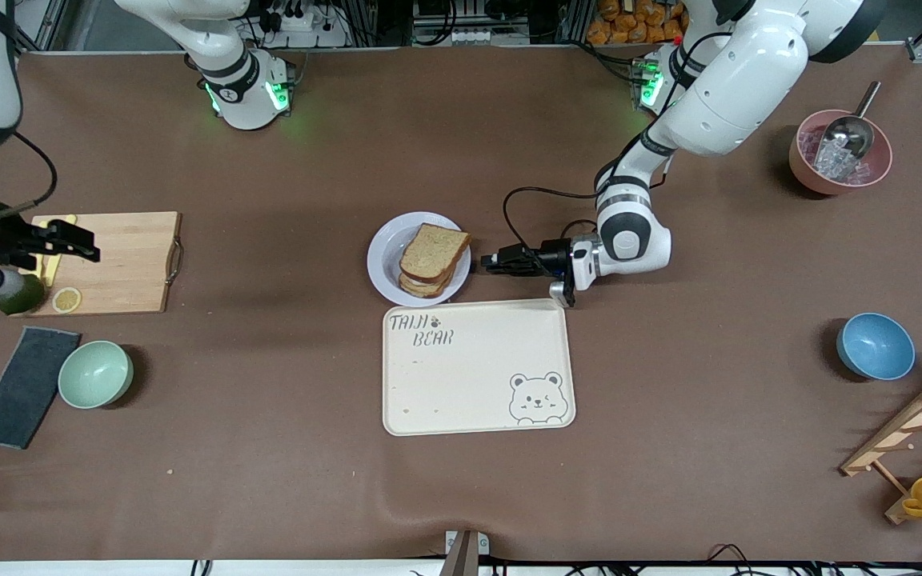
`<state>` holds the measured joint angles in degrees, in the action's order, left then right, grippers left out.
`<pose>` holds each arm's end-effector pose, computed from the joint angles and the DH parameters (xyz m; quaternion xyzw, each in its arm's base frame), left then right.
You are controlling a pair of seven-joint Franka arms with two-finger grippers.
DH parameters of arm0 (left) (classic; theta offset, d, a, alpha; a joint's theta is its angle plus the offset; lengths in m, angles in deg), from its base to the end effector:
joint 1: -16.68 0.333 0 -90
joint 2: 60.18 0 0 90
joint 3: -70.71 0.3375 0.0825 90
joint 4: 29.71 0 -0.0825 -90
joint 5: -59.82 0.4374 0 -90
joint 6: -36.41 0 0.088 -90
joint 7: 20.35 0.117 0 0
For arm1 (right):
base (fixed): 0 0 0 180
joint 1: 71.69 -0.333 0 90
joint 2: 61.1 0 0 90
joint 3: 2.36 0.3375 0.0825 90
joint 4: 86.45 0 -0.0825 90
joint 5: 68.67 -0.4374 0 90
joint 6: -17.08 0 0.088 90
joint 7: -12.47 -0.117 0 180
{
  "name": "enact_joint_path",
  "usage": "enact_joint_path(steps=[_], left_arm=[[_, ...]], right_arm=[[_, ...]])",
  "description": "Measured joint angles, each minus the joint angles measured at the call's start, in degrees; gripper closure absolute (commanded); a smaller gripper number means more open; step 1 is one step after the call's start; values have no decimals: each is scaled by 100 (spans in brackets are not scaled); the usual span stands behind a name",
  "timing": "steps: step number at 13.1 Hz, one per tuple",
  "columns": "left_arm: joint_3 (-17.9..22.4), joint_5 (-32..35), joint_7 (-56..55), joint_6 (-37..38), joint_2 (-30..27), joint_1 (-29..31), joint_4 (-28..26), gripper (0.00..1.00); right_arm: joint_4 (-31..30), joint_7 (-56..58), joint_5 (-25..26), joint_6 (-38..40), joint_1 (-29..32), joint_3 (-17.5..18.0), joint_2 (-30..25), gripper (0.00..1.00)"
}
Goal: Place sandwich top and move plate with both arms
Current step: 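Return the right arm to rest while the left gripper reaches the plate, then grip the white plate rim with the left gripper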
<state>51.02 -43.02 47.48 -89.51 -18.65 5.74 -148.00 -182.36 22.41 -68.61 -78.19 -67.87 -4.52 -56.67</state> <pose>0.4750 -0.3499 0.0548 0.8027 0.0101 -0.0302 0.5955 0.6274 -0.0651 0.5415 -0.9984 -0.0346 0.0440 0.0042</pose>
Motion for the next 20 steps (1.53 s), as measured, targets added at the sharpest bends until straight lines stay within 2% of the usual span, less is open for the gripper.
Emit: enact_joint_path(steps=[5, 10, 15, 20], left_arm=[[-1, -72, 142, 0, 93, -100, 79, 73], [-11, -90, 309, 10, 240, -177, 253, 76], [-12, -90, 331, 9, 357, -276, 454, 76], [-9, -90, 332, 10, 433, -325, 580, 82]], right_arm=[[363, -186, -64, 470, -8, -501, -191, 0], [482, -705, -100, 962, -73, -363, -583, 0], [516, -674, -100, 924, -75, -232, -581, 0], [549, -490, -100, 853, -76, -209, -581, 0]])
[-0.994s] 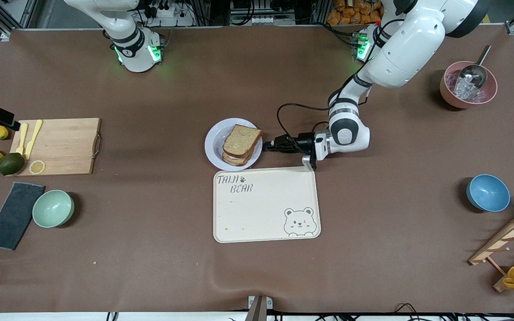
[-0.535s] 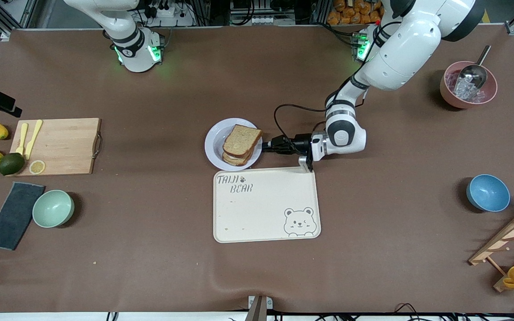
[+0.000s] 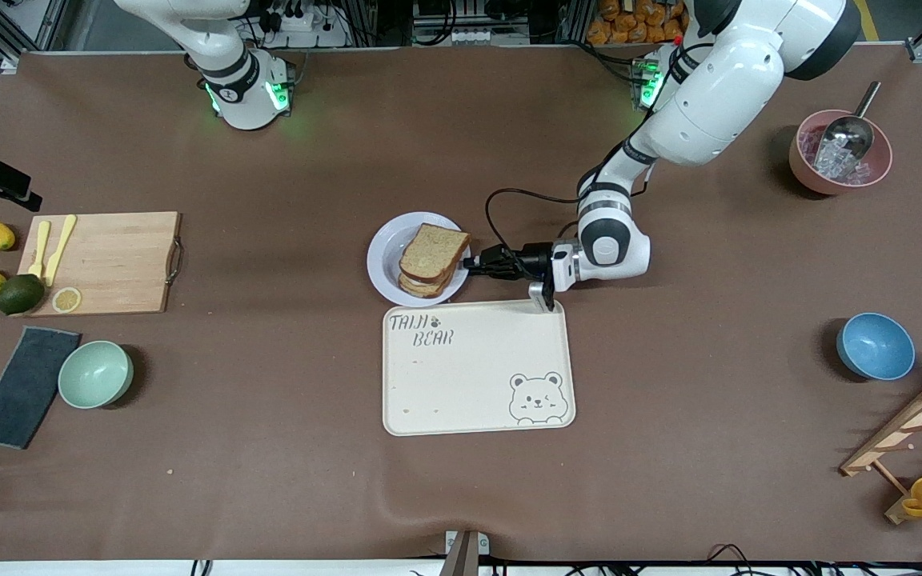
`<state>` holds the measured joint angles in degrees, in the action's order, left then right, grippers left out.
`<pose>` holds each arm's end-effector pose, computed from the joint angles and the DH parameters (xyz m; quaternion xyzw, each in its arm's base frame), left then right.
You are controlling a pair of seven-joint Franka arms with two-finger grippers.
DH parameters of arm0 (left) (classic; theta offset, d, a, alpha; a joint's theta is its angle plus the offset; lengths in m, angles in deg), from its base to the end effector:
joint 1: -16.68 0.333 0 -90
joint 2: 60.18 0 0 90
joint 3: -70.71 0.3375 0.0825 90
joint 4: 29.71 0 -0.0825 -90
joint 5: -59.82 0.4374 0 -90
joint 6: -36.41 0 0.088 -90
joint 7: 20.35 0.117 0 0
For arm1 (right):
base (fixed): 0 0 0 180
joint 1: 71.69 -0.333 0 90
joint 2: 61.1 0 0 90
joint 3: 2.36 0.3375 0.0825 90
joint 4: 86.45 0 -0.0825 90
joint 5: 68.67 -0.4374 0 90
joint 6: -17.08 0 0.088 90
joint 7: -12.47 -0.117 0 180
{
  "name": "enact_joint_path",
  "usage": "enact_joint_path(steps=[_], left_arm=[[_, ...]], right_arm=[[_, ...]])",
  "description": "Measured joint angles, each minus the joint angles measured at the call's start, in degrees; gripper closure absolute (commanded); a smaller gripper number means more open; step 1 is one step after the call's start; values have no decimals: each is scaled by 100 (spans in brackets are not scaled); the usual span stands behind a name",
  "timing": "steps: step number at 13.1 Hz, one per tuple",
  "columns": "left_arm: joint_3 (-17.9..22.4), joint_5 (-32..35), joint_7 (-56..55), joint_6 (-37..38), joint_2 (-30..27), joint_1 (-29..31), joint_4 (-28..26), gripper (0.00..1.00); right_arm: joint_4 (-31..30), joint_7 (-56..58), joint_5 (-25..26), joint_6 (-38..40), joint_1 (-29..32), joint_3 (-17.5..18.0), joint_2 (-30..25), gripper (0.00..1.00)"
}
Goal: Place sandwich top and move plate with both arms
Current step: 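Grip the white plate rim with the left gripper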
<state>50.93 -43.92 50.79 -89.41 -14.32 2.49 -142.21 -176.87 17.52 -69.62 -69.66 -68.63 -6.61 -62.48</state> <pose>0.4812 -0.3899 0.0443 0.7920 -0.0239 -0.0159 0.6098 0.5889 -0.0741 0.6417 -0.9996 0.0194 0.0190 0.0113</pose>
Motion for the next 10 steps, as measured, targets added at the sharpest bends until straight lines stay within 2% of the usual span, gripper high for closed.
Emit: enact_joint_path(steps=[7, 10], left_arm=[[13, 0, 21, -27, 58, -58, 106, 85], [16, 0, 34, -30, 58, -59, 105, 89]], right_arm=[[12, 6, 1, -60, -7, 57, 0, 0], [36, 7, 1, -62, -7, 67, 0, 0]])
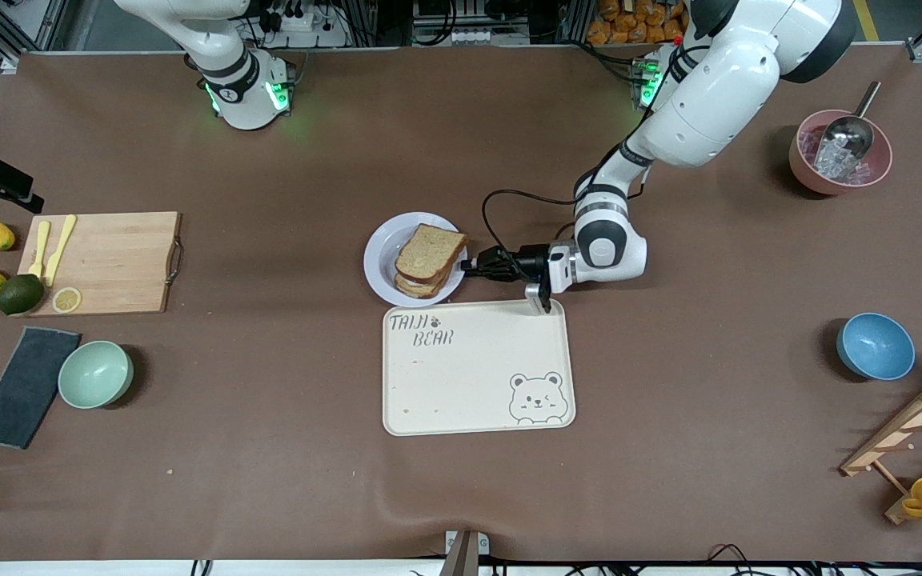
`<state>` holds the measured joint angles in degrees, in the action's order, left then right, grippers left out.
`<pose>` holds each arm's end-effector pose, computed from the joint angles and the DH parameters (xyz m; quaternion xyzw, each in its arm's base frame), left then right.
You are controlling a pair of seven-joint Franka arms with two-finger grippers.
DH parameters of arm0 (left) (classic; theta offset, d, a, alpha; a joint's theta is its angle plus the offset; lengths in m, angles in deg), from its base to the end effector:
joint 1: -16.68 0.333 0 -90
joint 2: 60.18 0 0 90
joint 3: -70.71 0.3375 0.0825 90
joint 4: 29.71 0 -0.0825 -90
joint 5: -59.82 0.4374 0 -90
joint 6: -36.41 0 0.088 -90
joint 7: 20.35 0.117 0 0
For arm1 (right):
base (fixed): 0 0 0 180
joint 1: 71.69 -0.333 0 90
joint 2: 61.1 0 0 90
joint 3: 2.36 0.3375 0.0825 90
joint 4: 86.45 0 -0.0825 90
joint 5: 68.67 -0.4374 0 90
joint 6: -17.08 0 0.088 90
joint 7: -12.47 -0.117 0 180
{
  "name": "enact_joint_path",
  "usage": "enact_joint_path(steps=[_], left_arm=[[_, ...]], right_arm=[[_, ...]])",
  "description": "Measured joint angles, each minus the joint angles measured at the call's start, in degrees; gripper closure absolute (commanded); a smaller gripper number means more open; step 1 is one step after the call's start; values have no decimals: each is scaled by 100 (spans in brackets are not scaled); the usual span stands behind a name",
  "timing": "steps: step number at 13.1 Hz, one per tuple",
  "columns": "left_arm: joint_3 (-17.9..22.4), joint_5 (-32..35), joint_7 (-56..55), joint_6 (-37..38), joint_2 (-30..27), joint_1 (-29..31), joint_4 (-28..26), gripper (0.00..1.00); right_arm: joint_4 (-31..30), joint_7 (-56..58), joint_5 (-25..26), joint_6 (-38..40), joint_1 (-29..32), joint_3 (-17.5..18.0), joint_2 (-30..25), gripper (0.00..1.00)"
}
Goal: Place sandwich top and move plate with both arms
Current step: 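Grip the white plate rim with the left gripper, then drag the plate onto the bear tray with the left gripper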
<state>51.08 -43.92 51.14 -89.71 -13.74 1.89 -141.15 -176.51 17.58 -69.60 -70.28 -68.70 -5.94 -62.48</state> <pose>0.4840 -0.3953 0.0433 0.7922 -0.0295 -0.0119 0.6095 0.5913 -0.0666 0.6459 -0.9998 0.0124 0.0106 0.0100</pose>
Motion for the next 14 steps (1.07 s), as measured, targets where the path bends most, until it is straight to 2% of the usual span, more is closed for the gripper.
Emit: enact_joint_path(steps=[2, 3, 14], left_arm=[[2, 0, 3, -3, 0, -1, 0, 93], [4, 0, 8, -6, 1, -2, 0, 100], [-5, -116, 439, 10, 4, -5, -23, 100]], right_arm=[[39, 0, 0, 1, 0, 0, 0, 0], [48, 0, 0, 1, 0, 0, 0, 0], [49, 0, 1, 0, 0, 0, 14, 0]])
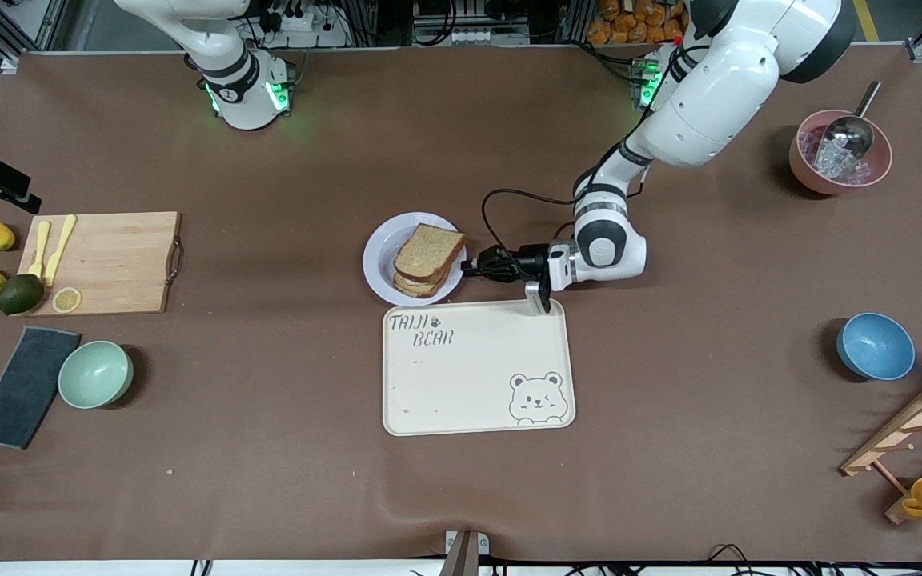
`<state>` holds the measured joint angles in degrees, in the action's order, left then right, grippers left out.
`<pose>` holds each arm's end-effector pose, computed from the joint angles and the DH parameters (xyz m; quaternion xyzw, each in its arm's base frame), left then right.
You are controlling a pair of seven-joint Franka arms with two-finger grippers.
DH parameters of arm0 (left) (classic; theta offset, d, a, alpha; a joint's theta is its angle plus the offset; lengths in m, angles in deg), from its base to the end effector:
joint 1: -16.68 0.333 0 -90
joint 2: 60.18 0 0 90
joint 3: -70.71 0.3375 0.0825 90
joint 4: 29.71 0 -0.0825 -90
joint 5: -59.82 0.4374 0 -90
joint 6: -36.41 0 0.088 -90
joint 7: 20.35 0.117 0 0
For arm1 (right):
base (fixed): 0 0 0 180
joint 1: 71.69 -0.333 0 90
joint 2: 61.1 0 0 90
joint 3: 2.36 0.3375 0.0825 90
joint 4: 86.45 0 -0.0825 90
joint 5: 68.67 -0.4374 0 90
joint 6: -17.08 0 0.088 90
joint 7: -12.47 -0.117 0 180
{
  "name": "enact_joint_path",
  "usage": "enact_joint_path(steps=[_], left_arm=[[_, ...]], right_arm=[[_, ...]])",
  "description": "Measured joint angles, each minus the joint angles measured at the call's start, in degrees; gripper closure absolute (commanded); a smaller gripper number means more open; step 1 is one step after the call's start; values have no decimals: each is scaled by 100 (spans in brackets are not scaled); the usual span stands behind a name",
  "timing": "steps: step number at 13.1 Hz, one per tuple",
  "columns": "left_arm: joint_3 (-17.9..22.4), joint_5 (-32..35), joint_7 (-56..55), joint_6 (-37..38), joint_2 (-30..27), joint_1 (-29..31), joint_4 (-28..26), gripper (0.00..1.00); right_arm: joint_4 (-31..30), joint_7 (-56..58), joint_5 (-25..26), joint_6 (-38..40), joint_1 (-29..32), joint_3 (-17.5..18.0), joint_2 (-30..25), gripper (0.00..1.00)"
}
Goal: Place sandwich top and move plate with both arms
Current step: 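Drag the plate onto the bear tray with the left gripper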
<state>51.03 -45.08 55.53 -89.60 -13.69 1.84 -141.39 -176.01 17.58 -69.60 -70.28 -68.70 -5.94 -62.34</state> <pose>0.4819 -0.3958 0.0422 0.7893 -0.0500 0.0111 0.6118 0.5923 -0.0667 0.6490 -0.9998 0.0124 0.0075 0.0096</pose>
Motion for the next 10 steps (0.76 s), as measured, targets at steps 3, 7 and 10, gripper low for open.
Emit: enact_joint_path(steps=[3, 7, 10], left_arm=[[-13, -150, 288, 70, 13, 18, -29, 100], [-19, -489, 497, 273, 90, 44, -27, 100], [-319, -641, 585, 243, 230, 277, 4, 100]], right_arm=[[0, 0, 0, 0, 0, 0, 0, 0], [0, 0, 2, 3, 0, 0, 0, 0], [0, 0, 2, 2, 0, -1, 0, 0]])
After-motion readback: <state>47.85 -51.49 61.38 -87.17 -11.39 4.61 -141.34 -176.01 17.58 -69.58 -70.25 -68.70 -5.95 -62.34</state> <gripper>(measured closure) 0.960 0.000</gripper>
